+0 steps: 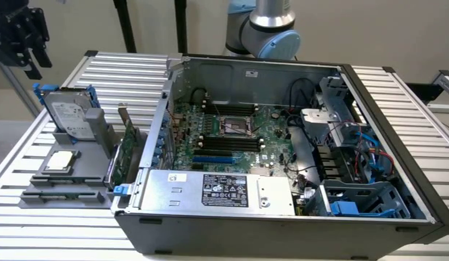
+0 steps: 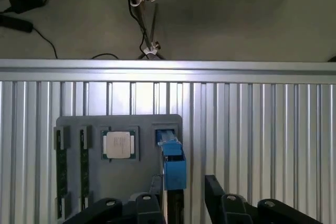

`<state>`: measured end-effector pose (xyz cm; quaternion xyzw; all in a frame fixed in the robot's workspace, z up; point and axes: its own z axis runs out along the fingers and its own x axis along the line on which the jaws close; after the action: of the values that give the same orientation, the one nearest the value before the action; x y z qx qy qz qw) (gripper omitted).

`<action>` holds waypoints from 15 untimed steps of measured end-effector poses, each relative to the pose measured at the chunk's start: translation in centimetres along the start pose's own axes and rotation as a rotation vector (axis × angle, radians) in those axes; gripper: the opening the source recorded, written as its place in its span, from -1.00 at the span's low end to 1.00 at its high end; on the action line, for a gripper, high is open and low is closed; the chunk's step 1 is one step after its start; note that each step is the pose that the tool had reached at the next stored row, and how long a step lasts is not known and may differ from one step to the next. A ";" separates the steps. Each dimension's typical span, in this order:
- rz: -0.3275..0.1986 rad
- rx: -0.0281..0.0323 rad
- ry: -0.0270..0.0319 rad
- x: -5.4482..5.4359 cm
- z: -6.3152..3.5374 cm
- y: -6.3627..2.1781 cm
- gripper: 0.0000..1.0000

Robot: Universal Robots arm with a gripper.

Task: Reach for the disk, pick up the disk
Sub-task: 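Pick up the disk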

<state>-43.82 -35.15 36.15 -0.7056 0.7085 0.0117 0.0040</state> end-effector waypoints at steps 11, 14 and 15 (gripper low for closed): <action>0.002 0.0000 -0.0007 1.7 1.86 -0.49 0.19; 0.002 0.0000 -0.0008 1.7 2.41 -1.01 0.19; 0.002 0.0003 -0.0011 1.7 2.60 -1.05 0.19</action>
<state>-42.81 -36.77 33.51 -0.7047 0.7094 0.0120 0.0045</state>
